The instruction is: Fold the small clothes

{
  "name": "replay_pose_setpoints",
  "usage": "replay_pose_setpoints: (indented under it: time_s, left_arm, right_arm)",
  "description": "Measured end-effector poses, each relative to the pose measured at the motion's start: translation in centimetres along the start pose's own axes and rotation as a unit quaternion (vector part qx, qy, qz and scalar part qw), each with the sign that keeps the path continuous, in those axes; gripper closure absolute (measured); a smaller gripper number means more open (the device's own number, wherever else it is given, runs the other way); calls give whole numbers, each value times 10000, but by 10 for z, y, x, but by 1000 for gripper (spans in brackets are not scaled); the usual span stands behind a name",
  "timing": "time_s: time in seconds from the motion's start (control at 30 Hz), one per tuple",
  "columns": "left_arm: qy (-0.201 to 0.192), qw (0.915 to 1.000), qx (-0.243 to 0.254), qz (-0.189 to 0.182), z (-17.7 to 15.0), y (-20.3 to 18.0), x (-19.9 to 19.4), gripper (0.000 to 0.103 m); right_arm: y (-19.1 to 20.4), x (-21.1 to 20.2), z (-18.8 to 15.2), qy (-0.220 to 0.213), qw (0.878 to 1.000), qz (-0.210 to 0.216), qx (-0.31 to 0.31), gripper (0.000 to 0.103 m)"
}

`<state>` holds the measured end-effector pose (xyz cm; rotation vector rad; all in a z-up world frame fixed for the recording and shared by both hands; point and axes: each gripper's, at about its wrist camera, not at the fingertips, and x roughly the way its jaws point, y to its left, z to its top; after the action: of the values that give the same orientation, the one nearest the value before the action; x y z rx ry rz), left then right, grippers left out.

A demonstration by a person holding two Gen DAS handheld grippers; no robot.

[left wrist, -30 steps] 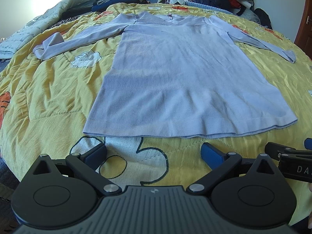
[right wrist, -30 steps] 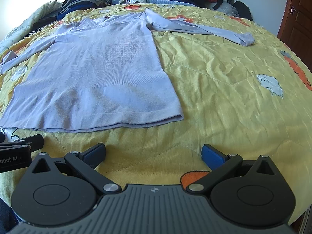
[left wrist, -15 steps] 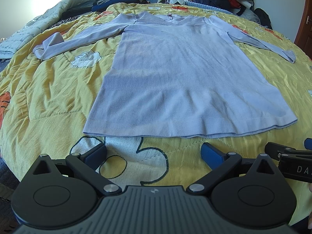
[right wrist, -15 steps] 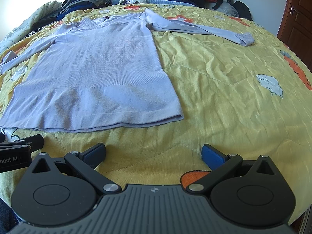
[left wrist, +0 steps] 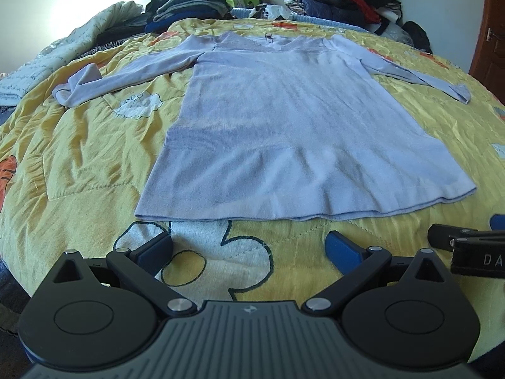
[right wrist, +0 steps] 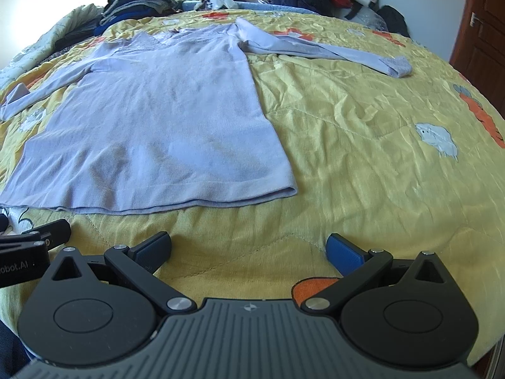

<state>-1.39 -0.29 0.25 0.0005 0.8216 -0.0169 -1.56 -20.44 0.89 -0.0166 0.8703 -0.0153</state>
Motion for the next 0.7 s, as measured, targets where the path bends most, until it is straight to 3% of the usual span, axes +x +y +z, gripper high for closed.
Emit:
replay_pose_setpoints:
  time_s: [0.13,0.23,0.37,0.43,0.5,0.6,0.67,0.7]
  left_arm:
    - [128,9998,-116,22,8,9,-6,0]
    - [-251,9996,-99,92,22,14,-22,0]
    - [-740,9971,-114,128,52,18,-29,0]
    - [-952,9951,-238,157,71,21,-27,0]
    - [-1075,9932,-403,198,81,23,-18,0]
    - [-1040,9926,-619,117,87,23,4,0]
    - [-940,9931,-688,148,90,19,16,0]
    - [-903,9933,-702,141,93,17,22,0]
  right_arm:
    - [-19,-3,9,-58,9999,104,105,1]
    - [-58,-10,22,-577,9954,378,658,1]
    - [-120,-6,57,-1251,9803,537,1429,1]
    - [-156,3,75,-1430,9678,578,1991,9]
    - [-191,15,92,-1569,9512,773,2541,25]
    - [-239,41,119,-1556,9333,893,3110,33]
    - [-260,66,138,-1415,9349,807,3153,37]
    - [-267,81,151,-1174,9425,741,3040,37]
